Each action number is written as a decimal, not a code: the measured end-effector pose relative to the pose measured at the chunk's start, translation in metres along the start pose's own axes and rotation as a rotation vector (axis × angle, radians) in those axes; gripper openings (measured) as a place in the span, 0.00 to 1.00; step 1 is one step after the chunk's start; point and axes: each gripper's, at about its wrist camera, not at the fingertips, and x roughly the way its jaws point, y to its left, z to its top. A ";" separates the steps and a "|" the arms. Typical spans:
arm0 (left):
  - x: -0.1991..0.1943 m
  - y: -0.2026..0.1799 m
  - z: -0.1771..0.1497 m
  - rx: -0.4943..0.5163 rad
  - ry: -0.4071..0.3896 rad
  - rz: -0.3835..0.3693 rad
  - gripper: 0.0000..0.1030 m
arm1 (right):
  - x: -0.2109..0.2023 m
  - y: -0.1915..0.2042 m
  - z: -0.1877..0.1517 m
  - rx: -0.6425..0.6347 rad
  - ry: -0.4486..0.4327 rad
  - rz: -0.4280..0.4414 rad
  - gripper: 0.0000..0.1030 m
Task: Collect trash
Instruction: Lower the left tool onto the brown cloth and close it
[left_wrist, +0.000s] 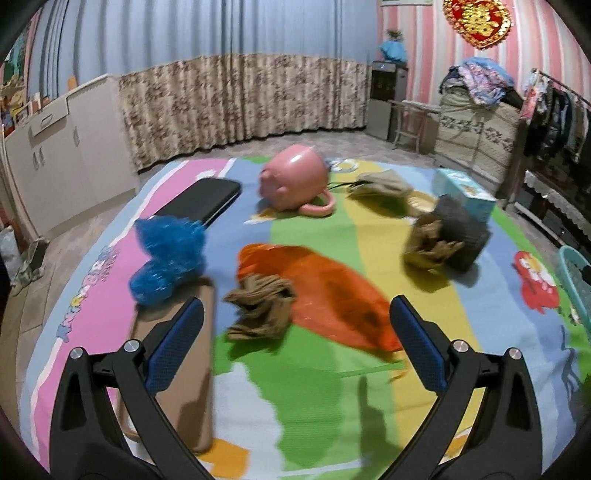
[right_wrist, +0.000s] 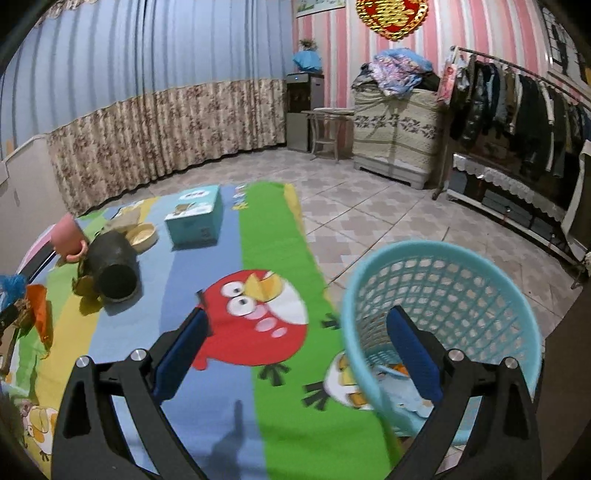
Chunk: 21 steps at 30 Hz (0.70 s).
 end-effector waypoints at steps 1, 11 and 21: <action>0.002 0.003 0.000 -0.001 0.007 0.000 0.95 | 0.002 0.007 -0.001 -0.015 0.005 0.002 0.92; 0.024 0.024 -0.003 -0.024 0.078 -0.036 0.79 | 0.011 0.053 -0.017 -0.113 0.054 0.050 0.92; 0.047 0.022 0.004 -0.033 0.145 -0.079 0.45 | 0.013 0.071 -0.020 -0.147 0.077 0.080 0.92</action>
